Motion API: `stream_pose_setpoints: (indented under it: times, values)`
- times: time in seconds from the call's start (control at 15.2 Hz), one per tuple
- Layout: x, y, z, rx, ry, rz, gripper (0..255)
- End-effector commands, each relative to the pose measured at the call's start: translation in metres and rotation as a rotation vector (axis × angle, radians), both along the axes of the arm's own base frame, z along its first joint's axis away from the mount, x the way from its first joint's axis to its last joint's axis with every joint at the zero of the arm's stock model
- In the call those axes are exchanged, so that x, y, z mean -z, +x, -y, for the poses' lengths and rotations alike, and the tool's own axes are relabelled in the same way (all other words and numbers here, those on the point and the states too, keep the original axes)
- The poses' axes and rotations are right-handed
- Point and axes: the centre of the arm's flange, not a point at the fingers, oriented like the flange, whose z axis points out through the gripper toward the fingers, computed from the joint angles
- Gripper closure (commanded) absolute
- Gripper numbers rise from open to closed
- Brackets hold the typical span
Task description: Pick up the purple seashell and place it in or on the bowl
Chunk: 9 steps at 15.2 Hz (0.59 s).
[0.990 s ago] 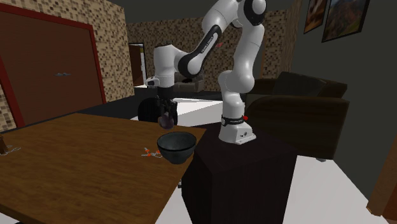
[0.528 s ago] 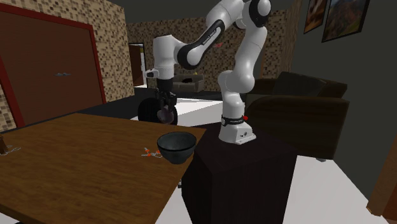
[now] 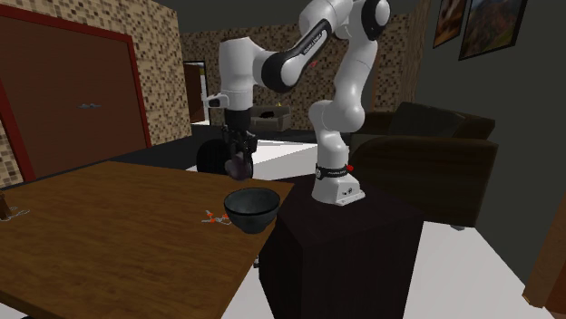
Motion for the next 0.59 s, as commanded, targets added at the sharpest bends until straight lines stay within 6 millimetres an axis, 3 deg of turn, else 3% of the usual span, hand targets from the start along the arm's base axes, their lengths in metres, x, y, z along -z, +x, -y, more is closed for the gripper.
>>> stream_pose_setpoints:
  times: [0.0, 0.4, 0.53]
  values:
    - [-0.002, 0.004, -0.026, 0.002, 0.001, 0.0, 255]
    - [-0.01, 0.011, -0.104, 0.002, 0.001, 0.0, 255]
    - [-0.005, 0.012, -0.111, 0.002, 0.001, 0.0, 255]
